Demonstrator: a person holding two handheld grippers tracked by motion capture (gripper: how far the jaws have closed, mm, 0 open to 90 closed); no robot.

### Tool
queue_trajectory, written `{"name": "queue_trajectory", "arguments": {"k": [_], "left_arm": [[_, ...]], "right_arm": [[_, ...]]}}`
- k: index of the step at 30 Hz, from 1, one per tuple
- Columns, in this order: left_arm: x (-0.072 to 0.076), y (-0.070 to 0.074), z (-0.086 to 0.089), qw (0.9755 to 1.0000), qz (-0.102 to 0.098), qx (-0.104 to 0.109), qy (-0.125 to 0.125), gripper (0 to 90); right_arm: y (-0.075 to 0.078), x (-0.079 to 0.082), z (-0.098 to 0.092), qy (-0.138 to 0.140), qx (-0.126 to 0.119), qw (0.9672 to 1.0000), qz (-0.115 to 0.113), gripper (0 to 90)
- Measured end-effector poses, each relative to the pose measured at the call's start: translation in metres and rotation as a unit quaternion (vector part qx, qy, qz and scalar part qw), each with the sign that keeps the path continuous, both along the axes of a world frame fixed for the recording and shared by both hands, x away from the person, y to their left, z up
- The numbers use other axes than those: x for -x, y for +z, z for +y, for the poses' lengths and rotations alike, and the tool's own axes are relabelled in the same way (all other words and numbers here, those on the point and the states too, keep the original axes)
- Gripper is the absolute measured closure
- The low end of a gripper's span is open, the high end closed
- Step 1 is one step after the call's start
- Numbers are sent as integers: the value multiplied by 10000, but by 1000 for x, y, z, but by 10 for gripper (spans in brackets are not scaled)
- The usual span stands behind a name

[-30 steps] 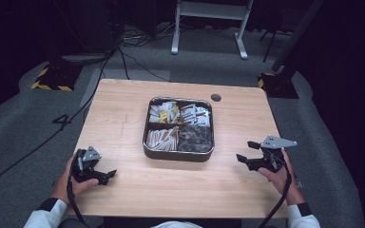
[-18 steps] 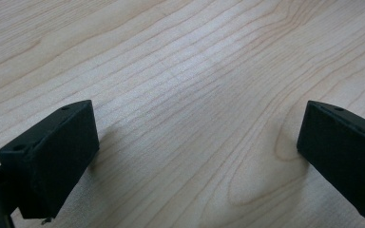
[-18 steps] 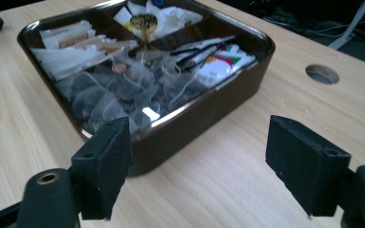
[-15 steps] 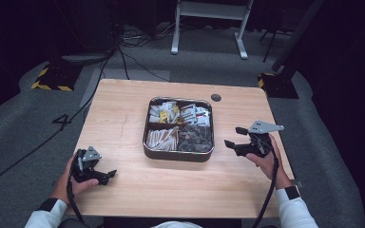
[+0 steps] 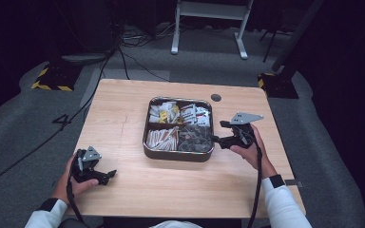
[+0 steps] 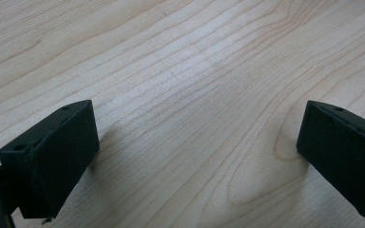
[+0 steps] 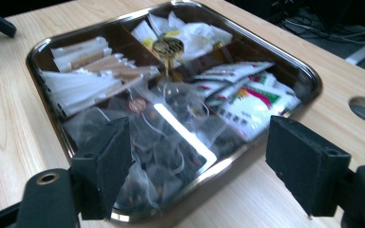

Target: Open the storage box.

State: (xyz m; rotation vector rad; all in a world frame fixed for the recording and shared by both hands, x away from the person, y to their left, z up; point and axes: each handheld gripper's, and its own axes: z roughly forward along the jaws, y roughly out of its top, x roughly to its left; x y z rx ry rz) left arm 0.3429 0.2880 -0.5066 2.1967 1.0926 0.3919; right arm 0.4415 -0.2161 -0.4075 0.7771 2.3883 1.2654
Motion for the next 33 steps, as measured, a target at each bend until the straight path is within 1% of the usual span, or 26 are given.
{"name": "queue_trajectory", "arguments": {"k": [1,3,4,7,8,9,11,13,14,15,20,21,22,24,26,29,33], "left_arm": [[0,0,0,10000,-1,-1,-7,5],[0,0,0,10000,-2,-1,-8,5],[0,0,0,10000,-2,1,-7,5],[0,0,0,10000,-5,-6,-10,5],[0,0,0,10000,-6,-4,-9,5],[0,0,0,10000,-6,-4,-9,5],[0,0,0,10000,-6,-5,-9,5],[0,0,0,10000,-4,-4,-13,5],[0,0,0,10000,-4,-3,-14,5],[0,0,0,10000,-3,-4,-14,5],[0,0,0,10000,-4,-5,-14,5],[0,0,0,10000,-3,-5,-15,5],[0,0,0,10000,-3,-4,-15,5],[0,0,0,10000,-4,-4,-14,5],[0,0,0,10000,-3,-5,-15,5],[-1,0,0,10000,0,-5,-35,5],[-1,0,0,10000,0,-3,-35,5]], "right_arm": [[0,-2,3,12,25,10000,10,242],[-1,-5,10,-24,180,9998,-6,235],[-3,-7,13,-24,210,9998,-3,232],[-7,-14,20,51,170,9998,107,232],[-9,-17,25,39,182,9998,110,225],[-9,-17,25,39,182,9998,110,225],[-10,-20,31,14,188,9998,104,222],[-10,-23,38,42,219,9997,108,223],[-12,-25,45,76,303,9995,68,228],[-12,-25,45,76,303,9995,68,228],[-15,-30,62,155,372,9991,102,233],[-15,-30,62,155,372,9991,102,233],[-16,-32,66,170,396,9990,133,236],[-17,-33,69,172,412,9989,146,236],[-18,-36,74,221,483,9984,177,252],[-21,-39,79,237,605,9977,215,253],[-24,-45,82,210,547,9980,231,266]]}}
